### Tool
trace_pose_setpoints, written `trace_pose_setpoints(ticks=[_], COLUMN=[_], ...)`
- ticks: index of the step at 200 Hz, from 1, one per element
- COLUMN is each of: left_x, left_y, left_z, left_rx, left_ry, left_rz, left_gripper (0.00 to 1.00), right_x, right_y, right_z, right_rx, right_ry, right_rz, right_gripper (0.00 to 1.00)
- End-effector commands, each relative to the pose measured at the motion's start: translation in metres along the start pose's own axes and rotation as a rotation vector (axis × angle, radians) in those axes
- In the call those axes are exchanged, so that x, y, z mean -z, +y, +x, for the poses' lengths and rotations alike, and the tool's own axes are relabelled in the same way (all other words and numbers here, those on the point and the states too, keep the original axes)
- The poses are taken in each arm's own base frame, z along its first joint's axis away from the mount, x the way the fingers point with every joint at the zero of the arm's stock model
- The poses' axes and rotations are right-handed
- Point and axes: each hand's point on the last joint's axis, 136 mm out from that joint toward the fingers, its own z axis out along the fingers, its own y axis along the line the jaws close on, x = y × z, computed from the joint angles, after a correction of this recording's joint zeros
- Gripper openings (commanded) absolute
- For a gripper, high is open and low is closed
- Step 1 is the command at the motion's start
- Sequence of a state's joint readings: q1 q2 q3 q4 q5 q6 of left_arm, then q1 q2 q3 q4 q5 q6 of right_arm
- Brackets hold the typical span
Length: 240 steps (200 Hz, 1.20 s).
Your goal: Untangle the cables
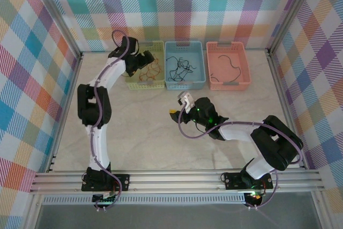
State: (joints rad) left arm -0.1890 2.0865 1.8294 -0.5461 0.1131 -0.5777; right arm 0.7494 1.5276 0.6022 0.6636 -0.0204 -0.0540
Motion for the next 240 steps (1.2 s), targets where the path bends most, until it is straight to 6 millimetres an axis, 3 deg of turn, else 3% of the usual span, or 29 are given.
trace_pose_setpoints(ticks=[1,41,58,72,89,117,136,167,195,208,219,240], left_x=[0.103,0.182,0.189,0.178,0.158,0.128,0.109,0.09,0.071,0.068,0.065,0.061], left_y=[-0.006,0.061,0.094,0.114,0.134,0.149,0.154,0.148,0.15,0.156,0.156,0.159], left_z=[-0.034,-0.002,0.024,0.047,0.071,0.098,0.103,0.091,0.086,0.087,0.087,0.09], left_rx=[-0.045,-0.171,-0.241,-0.338,-0.402,-0.524,-0.567,-0.606,-0.607,-0.583,-0.585,-0.583], left_ry=[-0.274,-0.618,-0.739,-0.733,-0.659,-0.63,-0.598,-0.591,-0.605,-0.574,-0.57,-0.598], left_rz=[0.011,-0.072,-0.098,-0.131,-0.171,-0.154,-0.16,-0.144,-0.107,-0.096,-0.083,-0.071], left_gripper=[1.0,1.0,1.0,1.0,1.0,1.0,1.0,1.0,1.0,1.0,1.0,1.0], right_x=[0.008,0.049,0.077,0.104,0.127,0.157,0.167,0.169,0.173,0.17,0.165,0.154], right_y=[-0.019,-0.067,-0.095,-0.12,-0.134,-0.152,-0.168,-0.197,-0.235,-0.238,-0.247,-0.259], right_z=[-0.022,-0.038,-0.04,-0.032,-0.018,0.008,0.028,0.052,0.065,0.062,0.078,0.086], right_rx=[-0.013,0.021,-0.042,-0.114,-0.116,-0.111,-0.126,-0.172,-0.242,-0.21,-0.256,-0.3], right_ry=[-0.056,-0.037,-0.028,-0.012,-0.008,0.005,0.034,-0.019,-0.063,-0.102,-0.102,-0.05], right_rz=[0.11,0.361,0.453,0.541,0.61,0.722,0.792,0.821,0.904,0.872,0.869,0.827], right_gripper=[0.74,0.8,0.82,0.83,0.85,0.91,0.92,0.91,0.88,0.87,0.87,0.87])
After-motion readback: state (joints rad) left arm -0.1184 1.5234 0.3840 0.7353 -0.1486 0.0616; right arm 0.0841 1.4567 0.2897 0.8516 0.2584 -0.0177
